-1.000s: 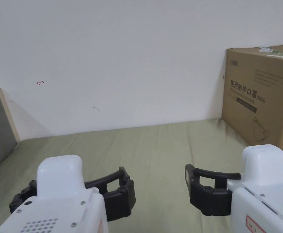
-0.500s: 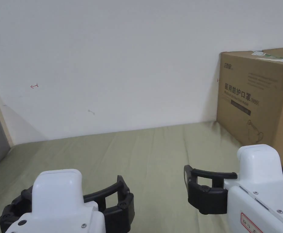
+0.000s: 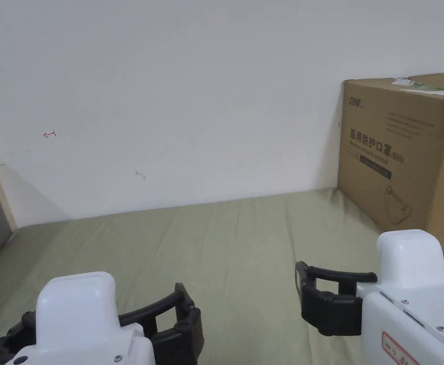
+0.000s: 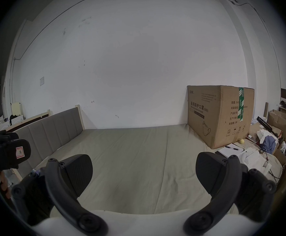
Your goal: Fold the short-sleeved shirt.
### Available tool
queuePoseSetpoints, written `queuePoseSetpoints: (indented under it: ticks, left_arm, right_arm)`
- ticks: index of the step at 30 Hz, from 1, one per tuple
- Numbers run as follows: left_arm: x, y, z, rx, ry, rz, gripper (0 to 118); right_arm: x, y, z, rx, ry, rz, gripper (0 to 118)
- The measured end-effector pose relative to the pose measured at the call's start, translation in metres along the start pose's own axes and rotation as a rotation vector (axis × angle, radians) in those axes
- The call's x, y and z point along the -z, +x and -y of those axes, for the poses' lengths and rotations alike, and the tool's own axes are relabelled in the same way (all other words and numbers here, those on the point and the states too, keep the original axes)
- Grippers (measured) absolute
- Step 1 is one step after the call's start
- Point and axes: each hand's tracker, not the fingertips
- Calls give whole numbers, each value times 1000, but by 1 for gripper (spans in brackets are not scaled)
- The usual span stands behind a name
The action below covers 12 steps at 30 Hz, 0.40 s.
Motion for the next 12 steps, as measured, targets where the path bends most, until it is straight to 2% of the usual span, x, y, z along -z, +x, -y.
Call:
queuePoseSetpoints:
  ticks: [12]
  left_arm:
    - [16,7,-3,3,-7,12,118]
  right_arm:
    - [6,8,1,9,-3,14,118]
